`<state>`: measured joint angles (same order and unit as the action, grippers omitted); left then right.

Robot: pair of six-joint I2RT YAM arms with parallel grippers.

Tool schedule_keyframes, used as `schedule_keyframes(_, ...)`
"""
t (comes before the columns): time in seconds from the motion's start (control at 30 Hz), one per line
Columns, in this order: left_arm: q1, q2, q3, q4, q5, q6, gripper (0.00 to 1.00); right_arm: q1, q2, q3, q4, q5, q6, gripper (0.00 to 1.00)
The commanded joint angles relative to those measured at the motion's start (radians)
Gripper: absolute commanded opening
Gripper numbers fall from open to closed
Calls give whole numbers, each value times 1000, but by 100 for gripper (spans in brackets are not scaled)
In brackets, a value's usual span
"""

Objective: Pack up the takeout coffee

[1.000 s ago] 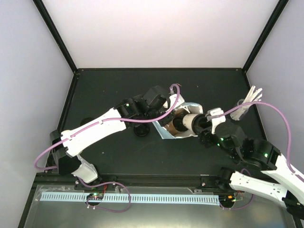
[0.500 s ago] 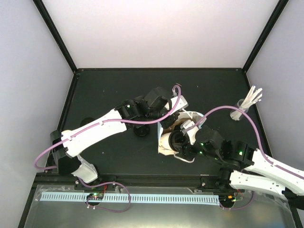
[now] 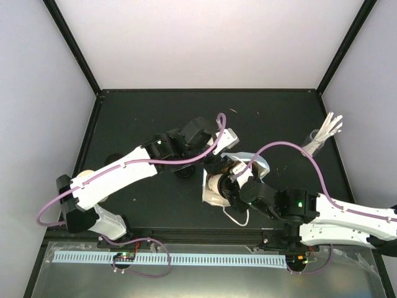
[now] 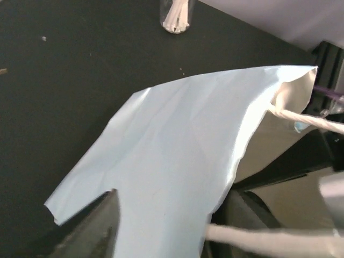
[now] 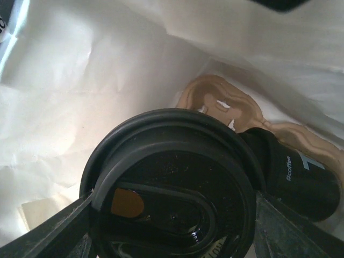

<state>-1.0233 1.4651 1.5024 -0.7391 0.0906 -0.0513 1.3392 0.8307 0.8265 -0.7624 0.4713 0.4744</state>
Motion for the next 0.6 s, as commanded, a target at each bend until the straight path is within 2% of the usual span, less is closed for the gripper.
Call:
schedule_keyframes(0.0, -4, -89, 35, -52, 33, -79, 72, 15, -19, -20, -18, 56, 64, 52)
schedule_keyframes(0.07, -4, -132, 36, -49, 21, -112, 85, 16, -28, -34, -7, 39, 80, 52)
schedule_keyframes(0.17, 14, -208, 39, -45, 12, -169, 98, 18, -47, -66, 18, 21, 101, 52)
schedule_keyframes(0.27, 87, -258, 41, -60, 41, -244, 99, 25, -56, -89, 22, 27, 116, 51)
schedule_keyframes(0.4, 266, -244, -20, -86, 173, -338, 99, 43, -56, -108, 23, 63, 134, 51)
schedule_keyframes(0.57, 402, -130, -144, 5, 282, -299, 99, 60, -53, -131, 97, 103, 97, 51)
